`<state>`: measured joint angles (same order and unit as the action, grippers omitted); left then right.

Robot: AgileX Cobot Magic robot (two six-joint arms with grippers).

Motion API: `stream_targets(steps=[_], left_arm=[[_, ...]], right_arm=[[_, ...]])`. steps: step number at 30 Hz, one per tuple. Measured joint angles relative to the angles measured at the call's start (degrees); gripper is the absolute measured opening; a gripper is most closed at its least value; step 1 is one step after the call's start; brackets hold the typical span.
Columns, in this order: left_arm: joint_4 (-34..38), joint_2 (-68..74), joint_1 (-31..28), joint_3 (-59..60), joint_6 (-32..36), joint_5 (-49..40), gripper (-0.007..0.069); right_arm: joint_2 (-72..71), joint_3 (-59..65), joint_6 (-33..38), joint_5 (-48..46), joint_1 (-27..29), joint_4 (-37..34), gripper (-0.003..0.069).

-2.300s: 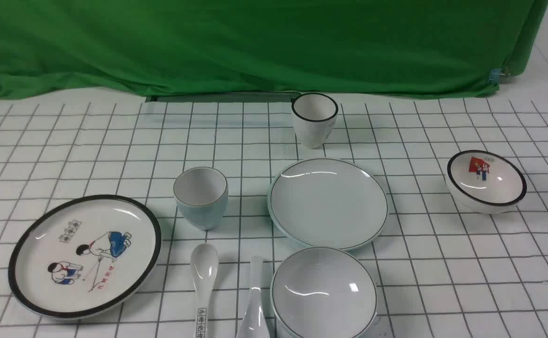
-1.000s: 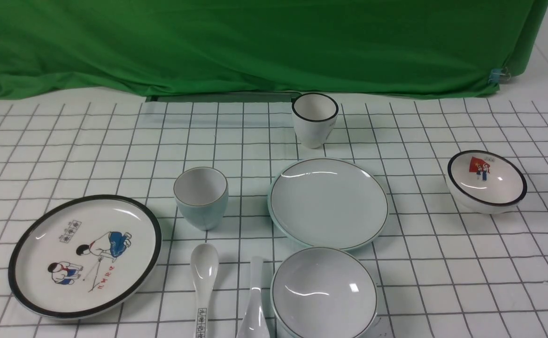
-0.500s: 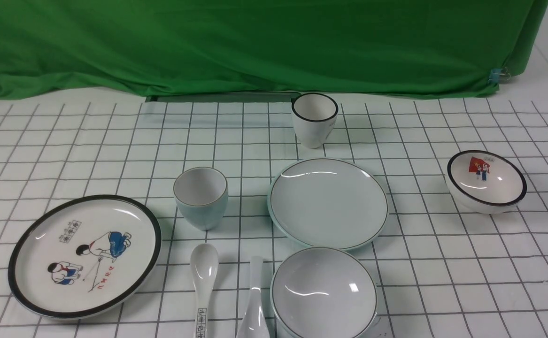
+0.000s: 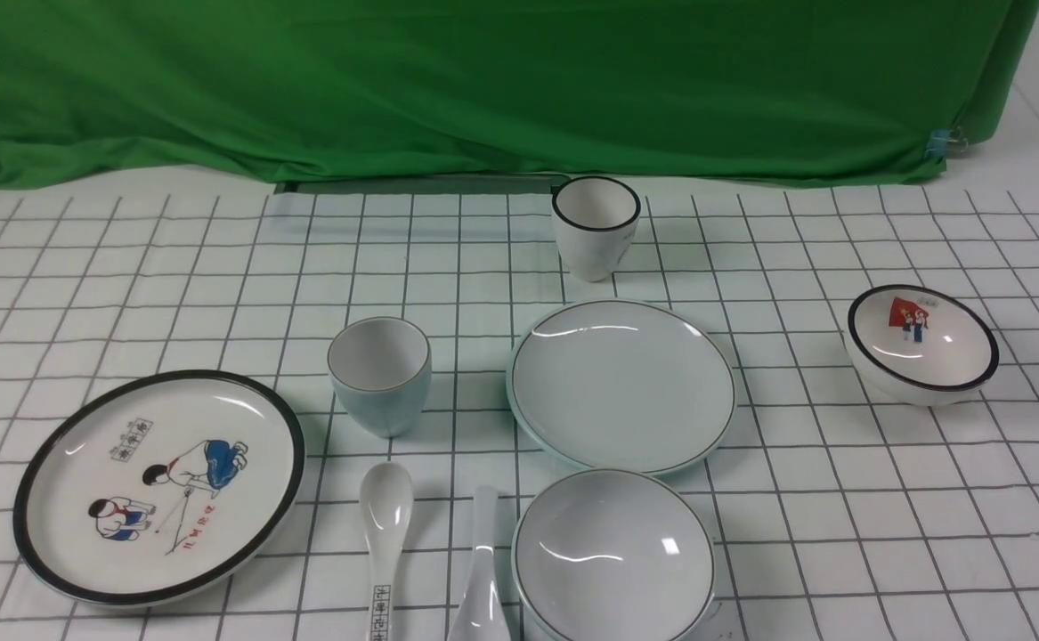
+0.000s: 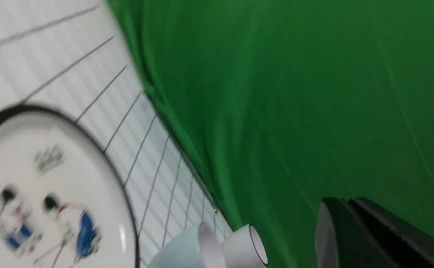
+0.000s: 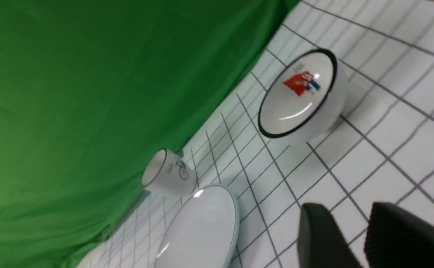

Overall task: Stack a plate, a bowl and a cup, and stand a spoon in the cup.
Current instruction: Use the right arm to grab a blue rice bowl

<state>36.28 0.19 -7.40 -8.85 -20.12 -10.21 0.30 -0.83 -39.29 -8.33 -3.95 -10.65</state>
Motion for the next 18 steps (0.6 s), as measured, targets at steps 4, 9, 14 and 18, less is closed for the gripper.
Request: stream_targets(steps=[4, 9, 14, 18], left_arm=[[-5.1, 5.2, 0.0, -9.2, 7.1, -7.0, -0.0028], [-14.2, 25.3, 0.0, -28.2, 25.1, -24.5, -0.0028], [-24.3, 39.3, 3.2, -43.2, 32.5, -43.8, -0.0028], [-30.2, 44.4, 8.9, -47.4, 32.6, -50.4, -0.0028]], right_arm=[[5.1, -6.8, 11.7, -1.2, -3.4, 0.0, 0.0067], [24.0, -25.0, 35.2, -9.0, -8.5, 0.0, 0.0011], [42.3, -43.5, 51.1, -31.2, -11.1, 0.1, 0.0011], [51.3, -51.1, 56.3, -44.1, -12.1, 0.1, 0.0013]])
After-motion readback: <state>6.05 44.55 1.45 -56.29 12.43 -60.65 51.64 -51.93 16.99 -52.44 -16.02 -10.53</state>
